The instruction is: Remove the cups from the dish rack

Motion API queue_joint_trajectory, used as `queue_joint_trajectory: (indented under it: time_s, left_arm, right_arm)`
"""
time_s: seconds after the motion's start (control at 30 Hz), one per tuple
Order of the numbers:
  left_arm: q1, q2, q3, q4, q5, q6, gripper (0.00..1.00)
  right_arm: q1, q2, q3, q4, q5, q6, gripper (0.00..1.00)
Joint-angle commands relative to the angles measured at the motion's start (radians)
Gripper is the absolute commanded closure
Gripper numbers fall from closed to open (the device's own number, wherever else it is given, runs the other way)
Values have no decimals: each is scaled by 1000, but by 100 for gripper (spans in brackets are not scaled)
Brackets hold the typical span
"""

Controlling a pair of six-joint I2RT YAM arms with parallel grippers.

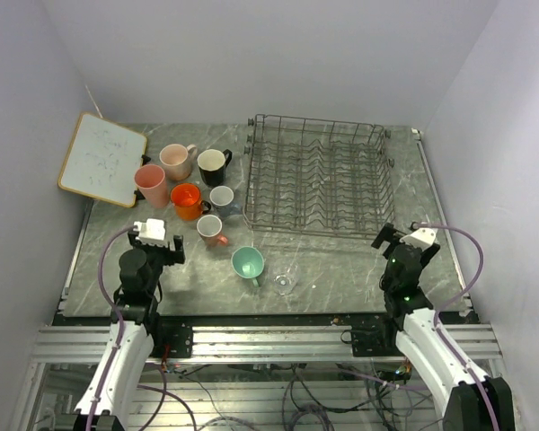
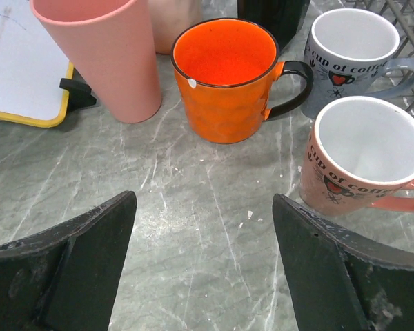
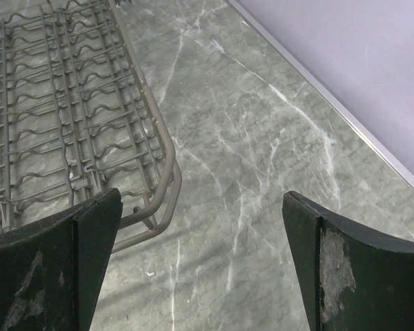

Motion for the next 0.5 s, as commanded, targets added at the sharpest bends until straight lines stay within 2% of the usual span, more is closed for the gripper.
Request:
queue_joint_trajectory:
  time_s: [0.0, 0.13, 0.2, 0.33, 0.4, 0.47]
  left_arm:
    - [10, -21, -9, 33, -34, -23, 11]
    - [10, 78, 14, 71, -26, -20, 14]
    - [10, 55, 8, 62, -26, -20, 12]
    - [11, 37, 5, 53, -16, -15, 14]
    - [11, 53, 9, 60, -17, -16, 0]
    - [11, 41, 6, 56, -19, -16, 1]
  right_arm:
    - [4, -33, -63, 43, -75, -76, 0]
    - [16, -117, -117, 60, -177, -136, 0]
    - [21, -174, -146, 59, -235, -167, 0]
    - [21, -144, -139, 63, -166, -127, 0]
    - [23, -132, -137, 69, -160, -130, 0]
    - [23, -172, -144, 51, -175, -135, 0]
